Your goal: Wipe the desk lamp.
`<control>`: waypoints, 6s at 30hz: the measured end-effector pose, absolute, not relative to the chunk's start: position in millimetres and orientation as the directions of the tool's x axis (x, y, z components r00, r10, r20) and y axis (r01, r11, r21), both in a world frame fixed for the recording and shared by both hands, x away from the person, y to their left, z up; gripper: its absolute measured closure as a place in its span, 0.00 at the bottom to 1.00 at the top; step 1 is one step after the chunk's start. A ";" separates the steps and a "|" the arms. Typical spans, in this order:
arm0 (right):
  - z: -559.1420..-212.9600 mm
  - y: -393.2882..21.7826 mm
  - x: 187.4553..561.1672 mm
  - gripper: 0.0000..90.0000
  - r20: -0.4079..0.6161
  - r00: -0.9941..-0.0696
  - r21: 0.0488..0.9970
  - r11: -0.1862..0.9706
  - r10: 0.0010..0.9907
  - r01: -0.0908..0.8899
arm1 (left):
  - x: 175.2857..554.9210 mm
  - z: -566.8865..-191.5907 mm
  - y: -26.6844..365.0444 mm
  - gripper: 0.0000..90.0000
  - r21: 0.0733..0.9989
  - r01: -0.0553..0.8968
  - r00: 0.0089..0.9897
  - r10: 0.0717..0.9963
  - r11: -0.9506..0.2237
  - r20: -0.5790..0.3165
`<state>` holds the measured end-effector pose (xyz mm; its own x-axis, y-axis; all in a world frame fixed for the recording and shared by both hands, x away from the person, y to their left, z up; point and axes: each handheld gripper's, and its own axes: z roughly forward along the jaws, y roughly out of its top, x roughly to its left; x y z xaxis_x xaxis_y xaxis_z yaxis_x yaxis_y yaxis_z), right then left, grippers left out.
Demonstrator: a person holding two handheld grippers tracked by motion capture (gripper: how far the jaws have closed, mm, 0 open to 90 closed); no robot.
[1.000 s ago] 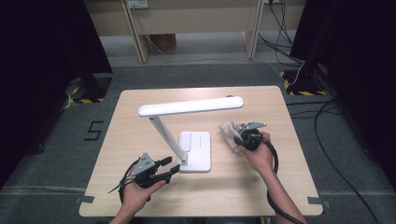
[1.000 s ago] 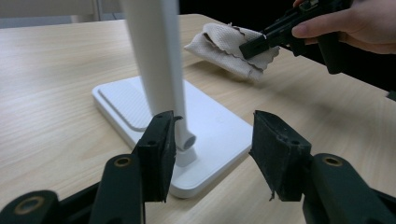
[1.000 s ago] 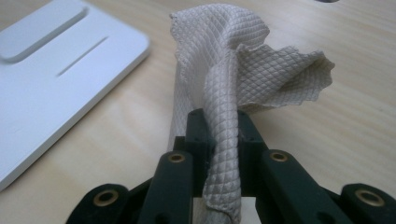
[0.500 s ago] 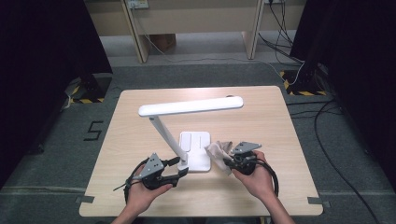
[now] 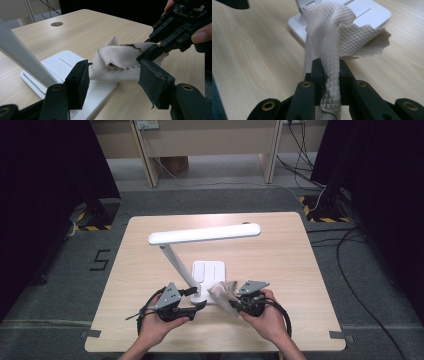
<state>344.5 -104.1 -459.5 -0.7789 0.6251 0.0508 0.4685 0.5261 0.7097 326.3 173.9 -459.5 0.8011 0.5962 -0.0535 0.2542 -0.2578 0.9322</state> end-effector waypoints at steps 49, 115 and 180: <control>-431.8 -74.4 333.2 0.88 0.135 -0.926 0.783 0.534 0.353 0.318 | 326.8 -466.7 173.9 0.70 0.886 0.135 0.917 0.395 -0.443 0.057; -504.9 -67.1 394.4 1.00 0.028 -0.699 0.764 0.436 0.714 0.476 | 331.6 -401.6 267.2 0.90 0.948 0.045 0.684 0.701 -0.315 0.201; -509.1 -63.4 393.5 1.00 0.039 -0.698 0.786 0.409 0.715 0.463 | 341.8 -292.4 273.8 0.91 0.972 -0.125 0.478 0.846 -0.198 0.234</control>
<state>393.5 -63.4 -509.1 -0.6982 0.7149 0.0386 0.4626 0.4093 0.7864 341.8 273.8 -292.4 0.4784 0.8465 0.2336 -0.1245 -0.1979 0.9723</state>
